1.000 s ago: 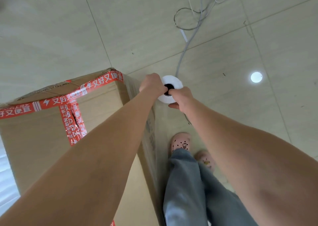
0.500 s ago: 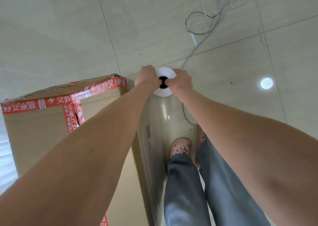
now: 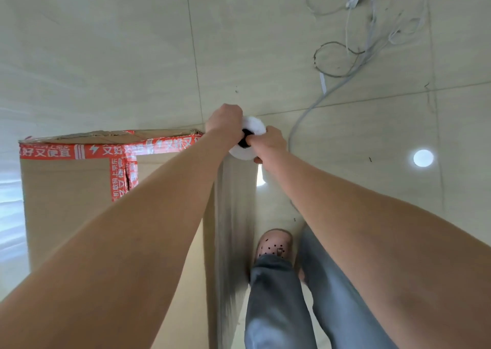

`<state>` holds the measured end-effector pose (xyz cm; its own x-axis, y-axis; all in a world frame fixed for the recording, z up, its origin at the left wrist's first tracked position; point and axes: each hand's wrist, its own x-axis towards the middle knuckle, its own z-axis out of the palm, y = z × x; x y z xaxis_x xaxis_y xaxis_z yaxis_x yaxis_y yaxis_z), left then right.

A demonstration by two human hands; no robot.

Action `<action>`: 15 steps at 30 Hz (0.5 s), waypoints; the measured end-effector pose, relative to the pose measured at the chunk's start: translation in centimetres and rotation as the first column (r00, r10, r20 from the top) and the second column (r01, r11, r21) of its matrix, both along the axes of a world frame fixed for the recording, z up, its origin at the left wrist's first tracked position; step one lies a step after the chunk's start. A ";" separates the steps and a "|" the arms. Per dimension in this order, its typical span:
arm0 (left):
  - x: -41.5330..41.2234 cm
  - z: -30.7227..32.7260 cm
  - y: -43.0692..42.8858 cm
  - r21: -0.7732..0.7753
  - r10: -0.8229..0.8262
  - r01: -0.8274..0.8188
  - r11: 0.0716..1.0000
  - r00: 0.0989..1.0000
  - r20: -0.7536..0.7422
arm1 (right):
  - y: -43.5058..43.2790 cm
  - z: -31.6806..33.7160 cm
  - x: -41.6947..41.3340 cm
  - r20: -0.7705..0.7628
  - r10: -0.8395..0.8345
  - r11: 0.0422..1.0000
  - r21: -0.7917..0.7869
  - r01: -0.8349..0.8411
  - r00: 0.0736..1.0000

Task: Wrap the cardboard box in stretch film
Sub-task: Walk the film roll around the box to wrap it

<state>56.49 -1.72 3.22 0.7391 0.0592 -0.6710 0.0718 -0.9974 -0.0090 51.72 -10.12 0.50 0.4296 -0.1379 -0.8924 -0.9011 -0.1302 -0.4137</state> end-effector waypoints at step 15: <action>4.8 -0.2 1.4 -0.046 0.258 -0.260 0.964 0.965 -0.053 | 1.4 -0.9 5.7 -0.094 0.011 1.000 -0.007 -0.011 0.995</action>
<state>61.28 -0.33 3.02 0.6714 0.2088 -0.7111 0.3287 -0.9439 0.0332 57.45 -8.68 -0.44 0.3452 -0.1404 -0.9280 -0.9345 -0.1432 -0.3260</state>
